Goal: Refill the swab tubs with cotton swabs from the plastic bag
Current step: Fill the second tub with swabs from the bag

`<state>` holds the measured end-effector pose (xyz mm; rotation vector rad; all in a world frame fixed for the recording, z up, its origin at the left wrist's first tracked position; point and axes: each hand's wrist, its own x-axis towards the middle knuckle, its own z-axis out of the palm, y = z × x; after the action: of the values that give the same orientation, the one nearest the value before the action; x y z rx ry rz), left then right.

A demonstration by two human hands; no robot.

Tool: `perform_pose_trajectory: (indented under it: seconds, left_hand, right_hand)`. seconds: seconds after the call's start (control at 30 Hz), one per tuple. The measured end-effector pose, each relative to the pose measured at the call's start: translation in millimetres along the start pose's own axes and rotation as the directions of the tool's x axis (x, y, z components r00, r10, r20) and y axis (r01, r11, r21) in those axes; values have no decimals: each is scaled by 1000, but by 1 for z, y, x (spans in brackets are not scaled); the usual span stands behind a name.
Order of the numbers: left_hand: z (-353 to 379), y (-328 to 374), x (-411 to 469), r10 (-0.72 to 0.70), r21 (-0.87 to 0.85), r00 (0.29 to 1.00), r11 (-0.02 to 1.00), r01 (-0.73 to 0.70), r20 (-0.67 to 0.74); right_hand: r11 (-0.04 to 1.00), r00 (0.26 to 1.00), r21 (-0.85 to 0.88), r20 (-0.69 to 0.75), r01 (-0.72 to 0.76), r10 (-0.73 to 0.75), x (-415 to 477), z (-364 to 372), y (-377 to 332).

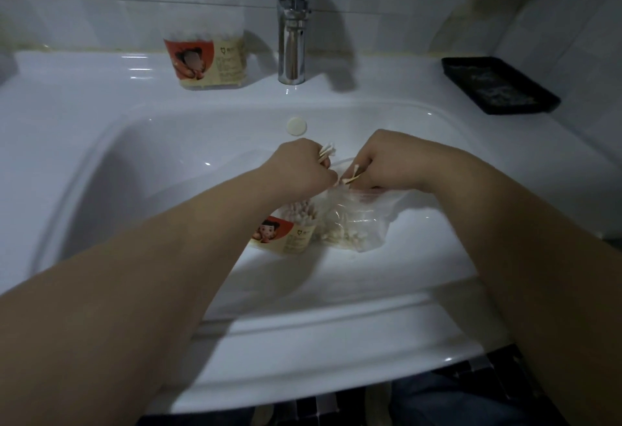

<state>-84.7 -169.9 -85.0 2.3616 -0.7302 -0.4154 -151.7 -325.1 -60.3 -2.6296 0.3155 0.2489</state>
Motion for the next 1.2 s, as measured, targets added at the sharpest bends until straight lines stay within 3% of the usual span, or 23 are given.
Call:
perform_pose_trajectory:
  seconds: [0.07, 0.2, 0.37, 0.6, 0.7, 0.8, 0.93, 1.2]
  left_hand:
    - [0, -1, 0, -1, 53, 1000, 999, 1, 6]
    - [0, -2, 1, -21, 76, 1000, 997, 19, 21]
    - [0, -1, 2, -6, 61, 1000, 998, 7, -18]
    - [-2, 8, 0, 34, -224, 966, 970, -93, -255]
    - [-4, 11, -4, 2, -366, 989, 929, -57, -149]
    - [-2, 10, -5, -14, -281, 999, 960, 0, -48]
    - [-1, 6, -4, -56, -290, 997, 956, 40, -47]
    - [-1, 10, -4, -61, -584, 994, 805, 100, 86]
  right_hand:
    - [997, 999, 71, -30, -17, 19, -3, -3, 0]
    - [905, 992, 410, 0, -117, 128, -5, -9, 3]
    - [795, 982, 589, -10, -146, 188, -4, -12, 3]
    - [660, 967, 728, 20, -188, 254, -5, -14, 0]
    - [620, 962, 757, 39, -205, 270, -4, -16, 1]
    - [603, 958, 770, 36, -208, 284, -2, -16, 3]
    - [560, 955, 803, 35, -203, 296, 0, -15, 5]
    - [501, 957, 852, 1, -152, 289, 4, -19, 9]
